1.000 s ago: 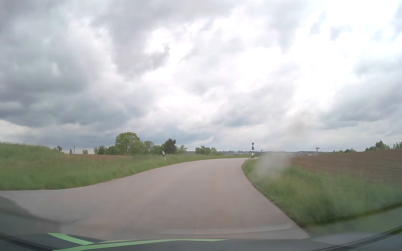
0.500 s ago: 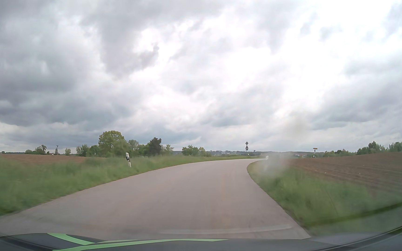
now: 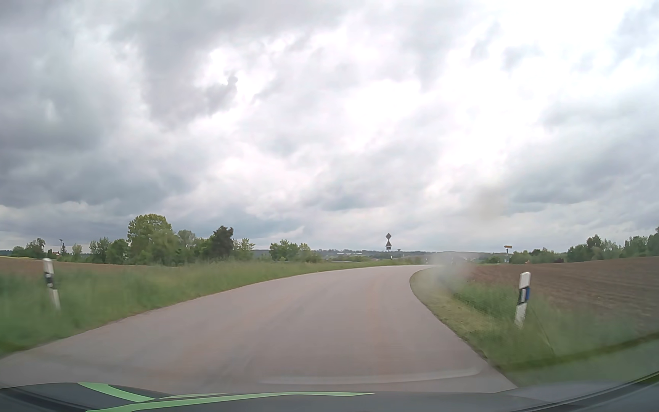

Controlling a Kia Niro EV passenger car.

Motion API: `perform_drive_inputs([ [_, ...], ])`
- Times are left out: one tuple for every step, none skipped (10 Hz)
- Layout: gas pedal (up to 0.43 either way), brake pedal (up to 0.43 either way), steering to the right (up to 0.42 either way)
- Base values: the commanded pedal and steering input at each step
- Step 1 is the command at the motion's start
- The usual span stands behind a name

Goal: Follow the waypoints while adhering to traffic rules and regulations

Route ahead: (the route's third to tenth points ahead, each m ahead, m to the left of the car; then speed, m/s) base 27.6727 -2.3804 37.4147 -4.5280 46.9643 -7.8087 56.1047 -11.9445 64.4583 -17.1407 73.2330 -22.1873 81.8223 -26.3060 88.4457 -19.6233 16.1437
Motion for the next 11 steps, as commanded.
perform_drive_inputs([
  [0.0,0.091,0.048],
  [0.0,0.091,0.048],
  [0.0,0.091,0.047],
  [0.0,0.091,0.046],
  [0.0,0.091,0.046],
  [0.0,0.091,0.046],
  [0.0,0.091,0.046],
  [0.0,0.091,0.046],
  [0.0,0.091,0.046],
  [0.0,0.091,0.046],
  [0.0,0.098,0.045],
])
